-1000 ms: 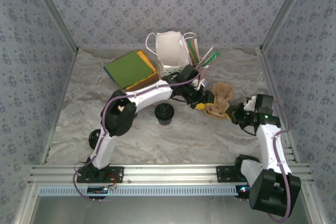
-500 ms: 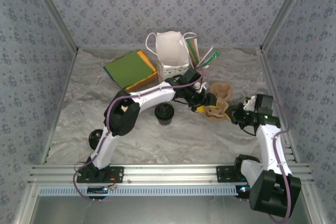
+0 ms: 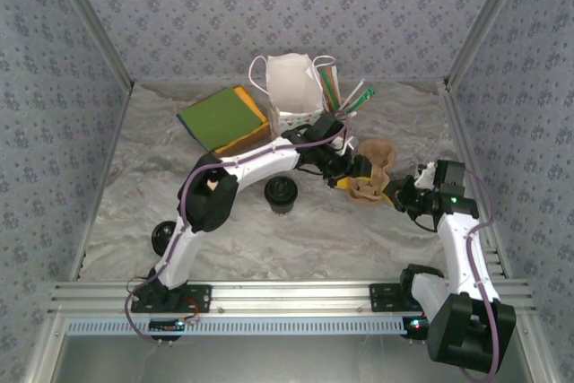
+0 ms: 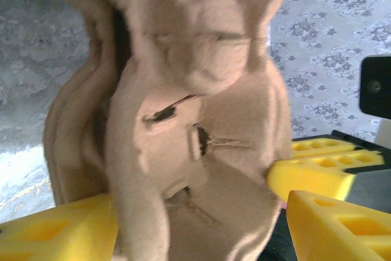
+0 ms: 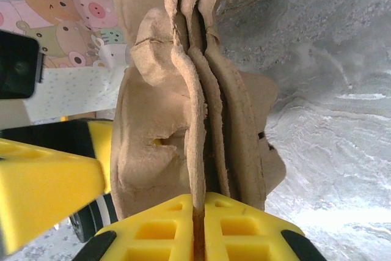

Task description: Pack the takeout coffee

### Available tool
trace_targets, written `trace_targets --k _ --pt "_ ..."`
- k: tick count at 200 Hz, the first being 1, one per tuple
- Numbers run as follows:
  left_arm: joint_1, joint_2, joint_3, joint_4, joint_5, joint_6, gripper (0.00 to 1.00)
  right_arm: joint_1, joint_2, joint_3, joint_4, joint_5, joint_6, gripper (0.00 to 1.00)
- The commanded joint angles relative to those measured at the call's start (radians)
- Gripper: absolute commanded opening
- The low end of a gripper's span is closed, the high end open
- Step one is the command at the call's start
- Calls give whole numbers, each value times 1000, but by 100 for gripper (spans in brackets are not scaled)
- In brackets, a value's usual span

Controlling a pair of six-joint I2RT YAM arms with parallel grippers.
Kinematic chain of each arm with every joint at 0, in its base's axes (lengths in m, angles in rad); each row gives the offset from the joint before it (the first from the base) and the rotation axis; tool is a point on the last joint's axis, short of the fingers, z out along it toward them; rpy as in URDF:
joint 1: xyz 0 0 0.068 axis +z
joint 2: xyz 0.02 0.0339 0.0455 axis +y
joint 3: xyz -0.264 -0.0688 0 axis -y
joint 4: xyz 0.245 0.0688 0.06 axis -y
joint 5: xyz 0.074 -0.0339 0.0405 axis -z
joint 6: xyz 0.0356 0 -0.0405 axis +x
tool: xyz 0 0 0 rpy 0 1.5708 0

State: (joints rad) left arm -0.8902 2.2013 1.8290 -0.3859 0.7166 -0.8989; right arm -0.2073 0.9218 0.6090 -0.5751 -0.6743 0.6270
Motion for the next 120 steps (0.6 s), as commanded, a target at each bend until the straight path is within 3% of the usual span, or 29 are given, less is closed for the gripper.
trace_targets --k 1,68,120 --pt "5 -1 50 -2 11 12 71 18 -28 -3 -14 15 -49 10" --pt "20 54 97 -38 -3 44 63 69 -54 3 -20 41 -64 11" --pt "17 45 85 -57 -29 68 35 69 -55 0 -20 52 -56 12"
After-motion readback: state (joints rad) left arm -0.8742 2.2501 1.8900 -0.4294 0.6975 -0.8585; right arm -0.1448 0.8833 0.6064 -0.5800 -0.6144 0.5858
